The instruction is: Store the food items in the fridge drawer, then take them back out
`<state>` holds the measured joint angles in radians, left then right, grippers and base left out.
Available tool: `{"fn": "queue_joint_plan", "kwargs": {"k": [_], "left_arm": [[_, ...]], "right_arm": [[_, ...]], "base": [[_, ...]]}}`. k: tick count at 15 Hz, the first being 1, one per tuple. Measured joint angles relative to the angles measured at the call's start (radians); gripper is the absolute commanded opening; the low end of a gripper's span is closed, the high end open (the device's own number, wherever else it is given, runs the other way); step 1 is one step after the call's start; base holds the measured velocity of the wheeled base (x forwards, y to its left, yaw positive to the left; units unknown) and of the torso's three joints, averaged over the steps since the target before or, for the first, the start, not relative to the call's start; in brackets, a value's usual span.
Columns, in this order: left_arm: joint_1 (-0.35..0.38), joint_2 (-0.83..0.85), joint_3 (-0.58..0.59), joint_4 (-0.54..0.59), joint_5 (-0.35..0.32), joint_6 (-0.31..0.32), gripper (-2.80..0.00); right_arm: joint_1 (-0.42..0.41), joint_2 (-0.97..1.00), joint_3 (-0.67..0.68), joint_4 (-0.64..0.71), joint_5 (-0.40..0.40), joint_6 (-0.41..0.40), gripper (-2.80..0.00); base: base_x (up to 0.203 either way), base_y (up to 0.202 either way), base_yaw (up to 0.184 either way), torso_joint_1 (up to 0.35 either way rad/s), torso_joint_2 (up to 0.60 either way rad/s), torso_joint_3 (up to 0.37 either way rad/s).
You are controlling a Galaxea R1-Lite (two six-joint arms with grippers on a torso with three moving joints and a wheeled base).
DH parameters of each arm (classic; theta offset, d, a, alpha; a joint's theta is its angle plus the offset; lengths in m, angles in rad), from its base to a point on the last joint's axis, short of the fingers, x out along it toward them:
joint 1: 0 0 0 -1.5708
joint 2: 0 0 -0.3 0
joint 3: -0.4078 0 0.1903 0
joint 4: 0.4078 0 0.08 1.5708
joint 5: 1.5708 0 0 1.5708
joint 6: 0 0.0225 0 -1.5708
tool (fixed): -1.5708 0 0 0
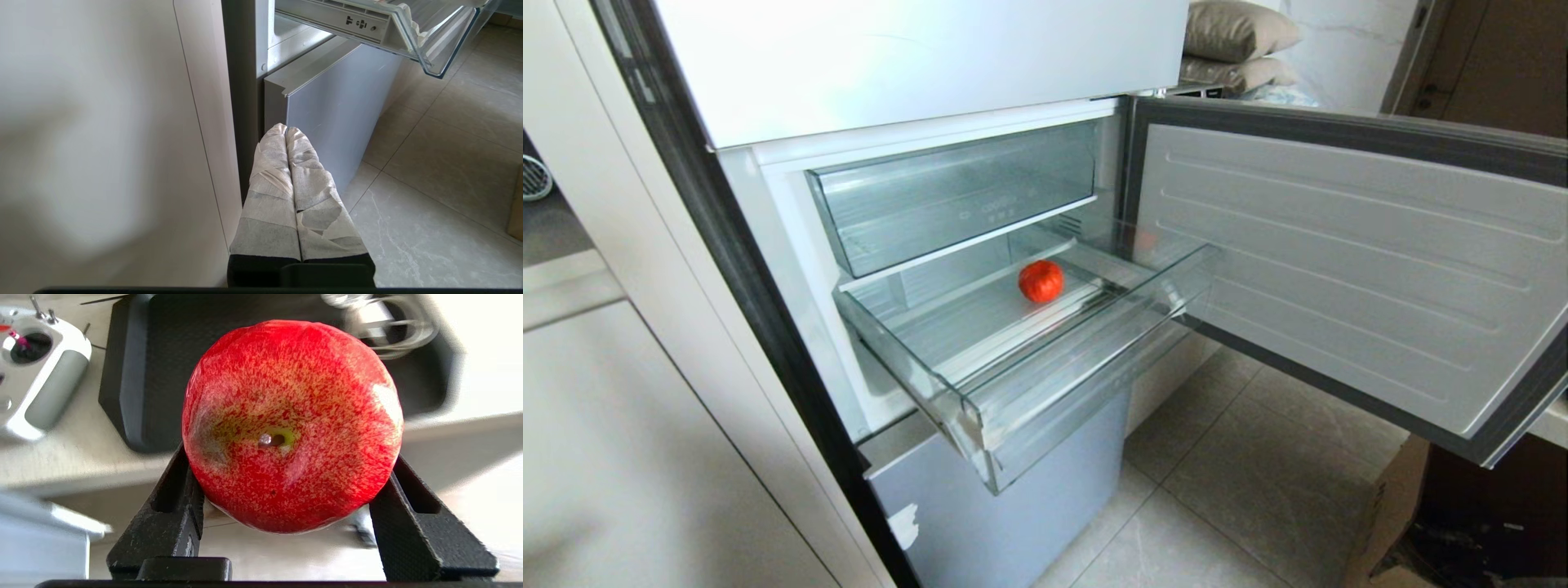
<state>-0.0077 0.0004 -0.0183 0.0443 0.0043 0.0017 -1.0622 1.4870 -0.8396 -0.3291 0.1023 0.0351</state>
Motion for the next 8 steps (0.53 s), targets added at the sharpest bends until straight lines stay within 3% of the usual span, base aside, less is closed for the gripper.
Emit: {"fn": "queue_joint_plan", "kwargs": {"k": [8], "left_arm": [[0.000, 0.000, 0.000, 0.000, 0.000, 0.000, -2.80]], "right_arm": [[-0.003, 0.508, -0.353, -0.071, 0.067, 0.026, -2.80]], "base": [[0.000, 0.000, 0.000, 0.000, 0.00, 0.000]]}}
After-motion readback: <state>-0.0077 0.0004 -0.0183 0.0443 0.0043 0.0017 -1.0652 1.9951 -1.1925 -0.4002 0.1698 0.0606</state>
